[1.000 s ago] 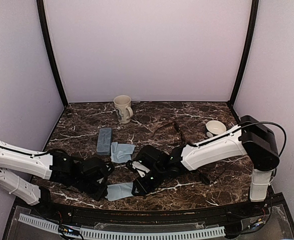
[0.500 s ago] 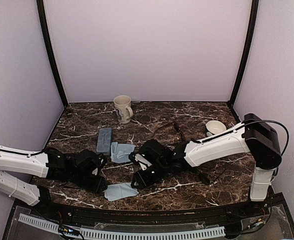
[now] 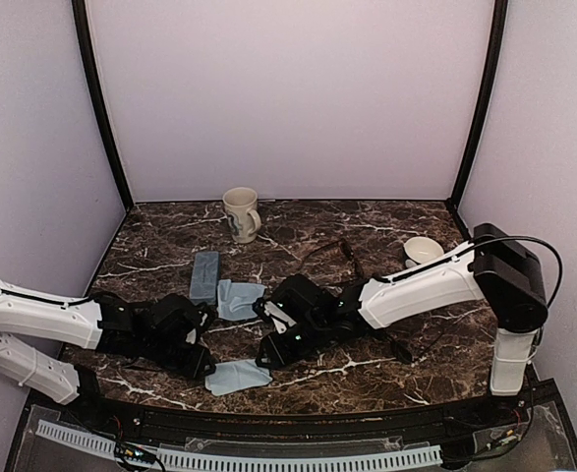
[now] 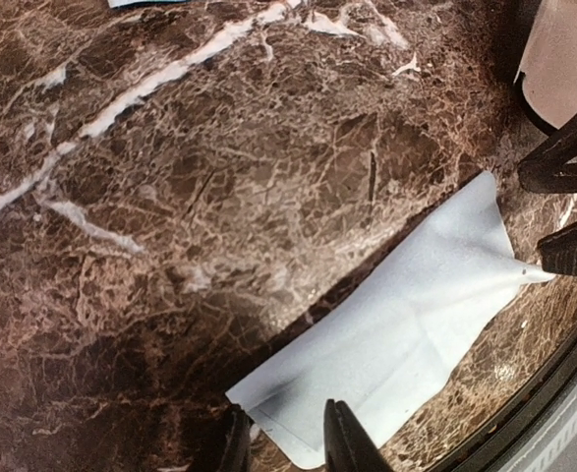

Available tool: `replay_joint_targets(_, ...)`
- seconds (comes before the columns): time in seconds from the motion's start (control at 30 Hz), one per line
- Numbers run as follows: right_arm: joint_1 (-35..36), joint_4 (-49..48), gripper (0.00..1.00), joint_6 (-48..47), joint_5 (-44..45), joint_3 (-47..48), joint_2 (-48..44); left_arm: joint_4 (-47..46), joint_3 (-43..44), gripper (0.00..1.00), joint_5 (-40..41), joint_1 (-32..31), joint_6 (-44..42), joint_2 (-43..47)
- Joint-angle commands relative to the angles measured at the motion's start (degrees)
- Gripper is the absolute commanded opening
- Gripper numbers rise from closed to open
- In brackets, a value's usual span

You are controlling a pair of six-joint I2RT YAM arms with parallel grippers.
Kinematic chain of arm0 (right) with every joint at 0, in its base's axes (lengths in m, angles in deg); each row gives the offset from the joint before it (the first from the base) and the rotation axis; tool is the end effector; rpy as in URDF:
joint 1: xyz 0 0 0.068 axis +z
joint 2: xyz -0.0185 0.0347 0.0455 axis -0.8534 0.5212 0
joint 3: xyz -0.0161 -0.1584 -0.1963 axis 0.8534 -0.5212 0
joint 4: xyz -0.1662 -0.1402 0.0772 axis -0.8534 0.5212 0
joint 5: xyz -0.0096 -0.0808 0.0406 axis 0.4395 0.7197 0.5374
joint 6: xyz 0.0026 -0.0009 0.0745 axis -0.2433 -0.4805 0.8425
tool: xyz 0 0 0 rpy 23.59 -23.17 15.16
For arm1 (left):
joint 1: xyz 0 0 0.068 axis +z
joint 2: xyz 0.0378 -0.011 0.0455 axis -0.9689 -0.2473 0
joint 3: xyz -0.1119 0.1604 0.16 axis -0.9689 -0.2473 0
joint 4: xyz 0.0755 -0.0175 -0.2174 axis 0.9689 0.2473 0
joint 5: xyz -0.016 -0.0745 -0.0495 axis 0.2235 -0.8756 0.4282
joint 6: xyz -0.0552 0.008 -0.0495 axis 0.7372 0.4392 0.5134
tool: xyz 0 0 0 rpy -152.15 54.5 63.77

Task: Organize the sunglasses
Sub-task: Smooth out the folded cleaning cloth at the center of the board.

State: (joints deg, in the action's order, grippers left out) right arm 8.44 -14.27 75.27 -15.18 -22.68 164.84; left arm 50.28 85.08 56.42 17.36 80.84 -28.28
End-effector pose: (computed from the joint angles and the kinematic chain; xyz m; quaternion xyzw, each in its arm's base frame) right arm 0.1385 0.3617 0.1324 -0.2860 0.8921 0.3263 0.1260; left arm 0.1103 -0.1764 0.1359 0.1572 0.9486 -0.2007 0.1875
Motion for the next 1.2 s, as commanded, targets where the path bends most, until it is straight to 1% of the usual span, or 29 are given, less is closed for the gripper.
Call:
replay_joint_targets(0.0,0.4,0.0,0.38,-0.2,3.0,1.9,2.1,-0.1,-0.3,0.27,0.4,0.3,-1.1,-0.6)
replay_joint_targets(0.1,1.2,1.7,0.37,-0.8,4.9,3.2,3.2,-0.2,-0.1,0.27,0.3,0.3,-1.6,-1.4)
replay_joint_targets(0.3,2.3,3.8,0.34,-1.6,7.5,4.7,4.5,-0.5,0.1,0.24,0.1,0.3,-2.4,-2.4)
replay_joint_targets(0.4,2.9,5.2,0.30,-2.1,9.1,5.6,4.9,-0.7,0.3,0.22,-0.2,0.3,-2.7,-3.1)
replay_joint_targets(0.63,3.4,7.0,0.16,-2.9,11.6,6.3,5.0,-1.9,0.3,0.16,-0.7,0.3,-3.1,-4.1)
replay_joint_targets(0.87,3.4,8.3,0.09,-3.7,15.3,7.1,5.1,-1.6,0.8,0.12,0.2,0.3,-3.6,-5.0)
replay_joint_targets(1.03,3.3,9.0,0.07,-4.2,17.7,7.6,5.3,-1.5,0.9,0.12,0.1,0.3,-4.0,-6.4)
replay_joint_targets(1.17,3.4,9.4,0.06,-4.5,19.0,8.0,5.6,-1.1,1.1,0.15,0.5,0.3,-4.3,-7.0)
